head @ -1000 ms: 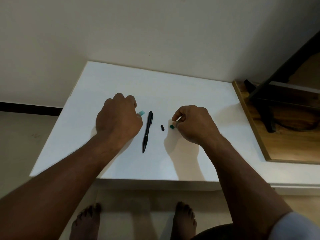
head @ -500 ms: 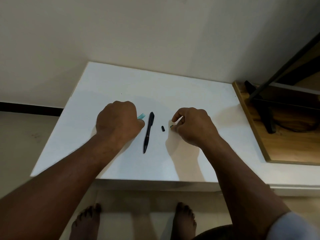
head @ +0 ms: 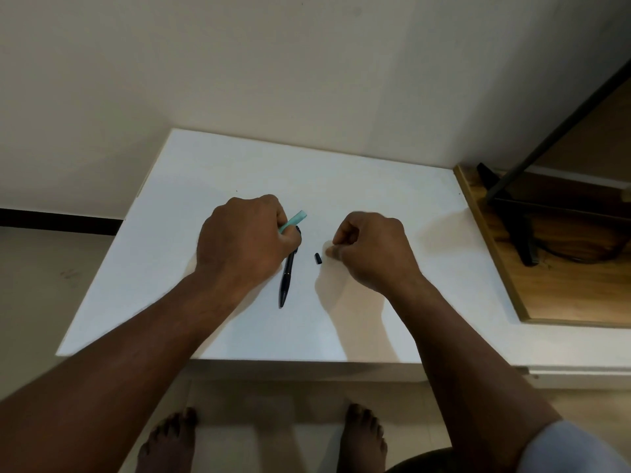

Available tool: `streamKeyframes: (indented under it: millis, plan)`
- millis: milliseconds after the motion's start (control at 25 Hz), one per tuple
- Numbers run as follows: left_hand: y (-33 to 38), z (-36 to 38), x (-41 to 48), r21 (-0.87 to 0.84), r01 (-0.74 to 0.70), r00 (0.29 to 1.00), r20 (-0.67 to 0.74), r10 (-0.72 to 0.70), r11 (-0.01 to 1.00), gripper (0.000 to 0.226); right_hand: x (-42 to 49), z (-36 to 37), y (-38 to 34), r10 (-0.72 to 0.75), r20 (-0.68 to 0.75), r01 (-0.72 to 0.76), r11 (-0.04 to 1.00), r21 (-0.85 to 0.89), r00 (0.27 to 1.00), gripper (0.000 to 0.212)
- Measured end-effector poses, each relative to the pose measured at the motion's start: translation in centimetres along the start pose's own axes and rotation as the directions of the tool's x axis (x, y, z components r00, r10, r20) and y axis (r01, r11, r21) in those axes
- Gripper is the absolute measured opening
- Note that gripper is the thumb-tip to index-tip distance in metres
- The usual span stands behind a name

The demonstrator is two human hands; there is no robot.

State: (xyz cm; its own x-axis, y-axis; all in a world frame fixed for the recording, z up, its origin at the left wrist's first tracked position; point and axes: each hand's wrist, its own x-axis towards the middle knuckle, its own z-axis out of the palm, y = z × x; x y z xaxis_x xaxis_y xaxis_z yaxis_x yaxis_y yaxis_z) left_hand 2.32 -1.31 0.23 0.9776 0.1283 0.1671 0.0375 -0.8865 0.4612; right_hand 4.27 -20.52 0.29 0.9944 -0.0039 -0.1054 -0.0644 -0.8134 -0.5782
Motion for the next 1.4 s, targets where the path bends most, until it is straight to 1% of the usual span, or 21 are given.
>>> streamKeyframes:
  millis: [40,80,120,160,200,240,320,680,840,1000,1240,1400]
  plan:
    - [0.1,0.0,-0.1,-0.019,-0.037,0.999,-0.030,0.036,0.999,0.020,0.0,-0.3,-0.3,0.046,-0.024,-0.041,0.981,0.192,0.999,0.013]
    - [0.3,0.0,-0.3,-0.036,-0.084,0.995,-0.064,0.081,0.996,0.020,0.0,-0.8,-0.7,0.101,-0.014,-0.087,0.910,0.405,0.995,0.013]
    - [0.6,0.0,-0.4,-0.048,-0.130,0.988,-0.094,0.125,0.990,0.021,0.1,-1.3,-1.0,0.143,0.028,-0.132,0.797,0.589,0.989,0.014]
    - [0.8,0.0,-0.7,-0.054,-0.166,0.980,-0.117,0.159,0.985,0.022,0.1,-1.7,-1.2,0.164,0.073,-0.167,0.680,0.714,0.984,0.015]
    - [1.1,0.0,-0.8,-0.056,-0.189,0.975,-0.130,0.181,0.980,0.022,0.1,-2.0,-1.4,0.176,0.105,-0.191,0.596,0.780,0.979,0.016]
    - [1.3,0.0,-1.0,-0.056,-0.203,0.971,-0.136,0.194,0.977,0.022,0.1,-2.1,-1.5,0.185,0.126,-0.209,0.550,0.809,0.975,0.016]
    - [1.4,0.0,-1.1,-0.061,-0.217,0.969,-0.133,0.207,0.974,0.022,0.1,-2.2,-1.6,0.195,0.143,-0.226,0.518,0.825,0.970,0.014]
    - [1.3,0.1,-1.0,-0.047,-0.217,0.967,-0.149,0.208,0.975,0.022,-0.2,-2.0,-1.9,0.177,0.227,-0.286,0.514,0.809,0.958,0.010]
    - [1.2,0.2,-0.9,-0.035,-0.218,0.965,-0.156,0.210,0.975,0.023,-0.1,-2.2,-1.9,0.163,0.233,-0.283,0.505,0.816,0.959,0.010]
    - [1.1,0.3,-0.9,-0.040,-0.242,0.958,-0.165,0.233,0.969,0.025,0.0,-2.1,-1.8,0.163,0.222,-0.275,0.538,0.797,0.961,0.010]
    - [1.1,0.2,-0.9,-0.036,-0.260,0.957,-0.145,0.252,0.965,0.025,0.0,-2.1,-1.6,0.139,0.252,-0.288,0.512,0.810,0.958,0.009]
    - [1.2,0.1,-1.0,-0.046,-0.276,0.951,-0.157,0.266,0.960,0.024,0.0,-2.0,-1.5,0.119,0.258,-0.282,0.519,0.807,0.959,0.009]
